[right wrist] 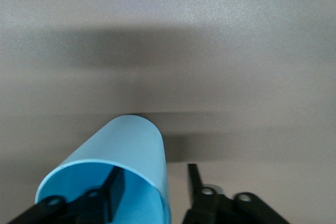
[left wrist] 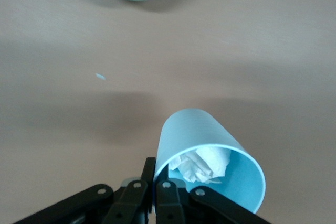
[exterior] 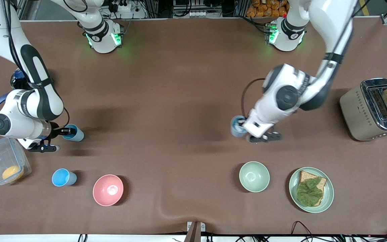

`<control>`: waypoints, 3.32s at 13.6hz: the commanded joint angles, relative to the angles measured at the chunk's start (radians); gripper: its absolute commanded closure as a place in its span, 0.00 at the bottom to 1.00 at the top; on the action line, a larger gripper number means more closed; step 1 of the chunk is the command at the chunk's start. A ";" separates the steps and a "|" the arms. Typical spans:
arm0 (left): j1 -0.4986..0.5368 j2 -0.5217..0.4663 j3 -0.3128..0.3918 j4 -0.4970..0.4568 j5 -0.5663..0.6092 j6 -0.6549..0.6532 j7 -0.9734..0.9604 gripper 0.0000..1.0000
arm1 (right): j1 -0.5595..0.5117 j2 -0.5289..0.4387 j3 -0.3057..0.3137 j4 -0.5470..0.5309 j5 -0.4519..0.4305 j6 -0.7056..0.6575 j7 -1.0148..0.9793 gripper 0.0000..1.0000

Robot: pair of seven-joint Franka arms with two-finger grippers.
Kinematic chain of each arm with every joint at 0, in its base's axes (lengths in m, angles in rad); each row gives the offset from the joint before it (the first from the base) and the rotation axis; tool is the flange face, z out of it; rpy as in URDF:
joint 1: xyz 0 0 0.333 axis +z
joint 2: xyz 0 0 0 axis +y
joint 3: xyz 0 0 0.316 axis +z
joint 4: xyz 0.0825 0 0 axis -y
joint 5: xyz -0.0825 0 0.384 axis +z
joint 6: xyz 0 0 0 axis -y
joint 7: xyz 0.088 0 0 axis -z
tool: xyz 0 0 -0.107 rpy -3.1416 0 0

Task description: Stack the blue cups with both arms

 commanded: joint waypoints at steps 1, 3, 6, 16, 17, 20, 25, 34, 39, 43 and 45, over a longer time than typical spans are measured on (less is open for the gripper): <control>-0.127 0.073 0.005 0.122 -0.005 -0.015 -0.169 1.00 | -0.014 -0.017 0.002 -0.008 -0.007 -0.004 -0.036 1.00; -0.207 0.130 0.010 0.183 -0.003 -0.002 -0.257 1.00 | -0.013 -0.021 0.004 -0.008 -0.007 -0.010 -0.039 1.00; -0.322 0.211 0.014 0.225 0.007 0.095 -0.424 1.00 | -0.002 -0.069 0.005 0.030 -0.007 -0.097 -0.039 1.00; -0.425 0.308 0.039 0.216 0.073 0.150 -0.619 0.00 | 0.252 -0.176 0.020 0.194 0.166 -0.480 0.132 1.00; -0.415 0.305 0.039 0.219 0.073 0.150 -0.616 0.00 | 0.303 -0.190 0.020 0.196 0.168 -0.494 0.222 1.00; -0.387 0.232 0.048 0.222 0.078 0.114 -0.632 0.00 | 0.444 -0.233 0.022 0.196 0.171 -0.543 0.482 1.00; -0.222 -0.038 0.056 0.214 0.155 -0.111 -0.488 0.00 | 0.582 -0.219 0.019 0.199 0.326 -0.443 0.706 1.00; 0.154 -0.353 -0.007 0.204 0.107 -0.403 0.046 0.00 | 0.846 -0.066 0.016 0.200 0.155 -0.165 0.989 1.00; 0.201 -0.422 0.089 0.196 0.066 -0.478 0.302 0.00 | 0.852 -0.045 0.016 0.197 0.154 -0.160 0.992 1.00; 0.135 -0.436 0.238 0.199 0.054 -0.517 0.405 0.00 | 0.863 -0.026 0.016 0.197 0.155 -0.162 1.024 1.00; 0.144 -0.440 0.248 0.199 0.037 -0.523 0.410 0.00 | 0.863 -0.022 0.017 0.197 0.163 -0.160 1.026 1.00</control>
